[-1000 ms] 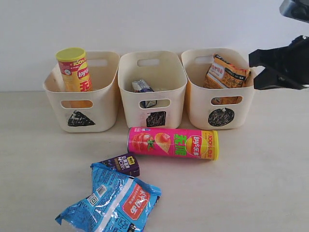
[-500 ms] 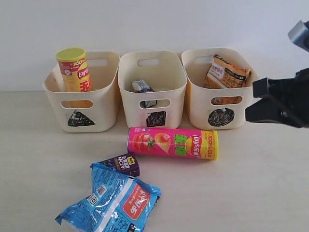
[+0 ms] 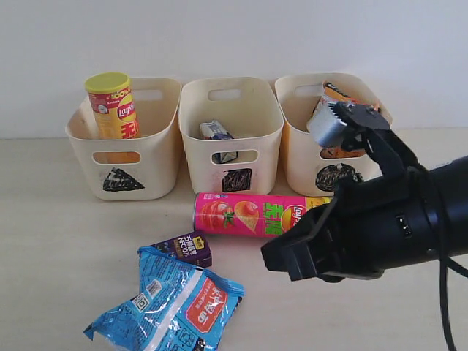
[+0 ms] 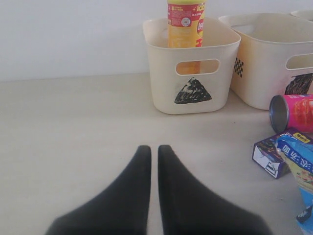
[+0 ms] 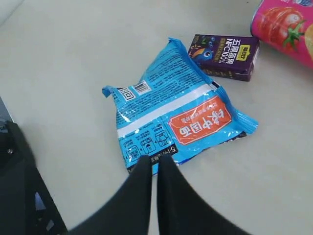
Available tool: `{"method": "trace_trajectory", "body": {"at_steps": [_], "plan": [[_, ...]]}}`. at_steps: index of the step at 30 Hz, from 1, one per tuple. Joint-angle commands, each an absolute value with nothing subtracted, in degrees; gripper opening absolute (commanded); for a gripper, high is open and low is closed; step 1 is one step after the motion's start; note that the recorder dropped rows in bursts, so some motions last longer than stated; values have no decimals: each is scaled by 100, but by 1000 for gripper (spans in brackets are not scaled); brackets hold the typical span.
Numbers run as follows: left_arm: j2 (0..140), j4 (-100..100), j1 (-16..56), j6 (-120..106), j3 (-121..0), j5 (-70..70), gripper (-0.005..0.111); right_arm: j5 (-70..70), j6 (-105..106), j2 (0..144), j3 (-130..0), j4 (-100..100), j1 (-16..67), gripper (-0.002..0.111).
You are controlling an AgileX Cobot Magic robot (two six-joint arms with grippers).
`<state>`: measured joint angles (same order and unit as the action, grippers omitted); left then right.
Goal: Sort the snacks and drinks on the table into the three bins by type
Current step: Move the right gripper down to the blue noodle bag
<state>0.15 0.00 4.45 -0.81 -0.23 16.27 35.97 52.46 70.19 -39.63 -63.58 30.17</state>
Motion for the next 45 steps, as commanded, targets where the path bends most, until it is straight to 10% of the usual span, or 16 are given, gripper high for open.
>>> {"method": "trace_trajectory", "body": {"at_steps": [1, 22, 31, 45], "plan": [[0, 0, 463, -43, 0, 1589, 4, 3520, 5300, 7204, -3940, -6272, 3048, 0], [0, 0, 463, -43, 0, 1590, 4, 2842, 4222, 7654, -3949, -4850, 3006, 0], [0, 0, 463, -43, 0, 1590, 4, 3332, 3194, 7663, -4404, -3786, 2847, 53], [0, 0, 463, -43, 0, 1590, 4, 4833, 4299, 9552, -4664, -6254, 2709, 83]]}}
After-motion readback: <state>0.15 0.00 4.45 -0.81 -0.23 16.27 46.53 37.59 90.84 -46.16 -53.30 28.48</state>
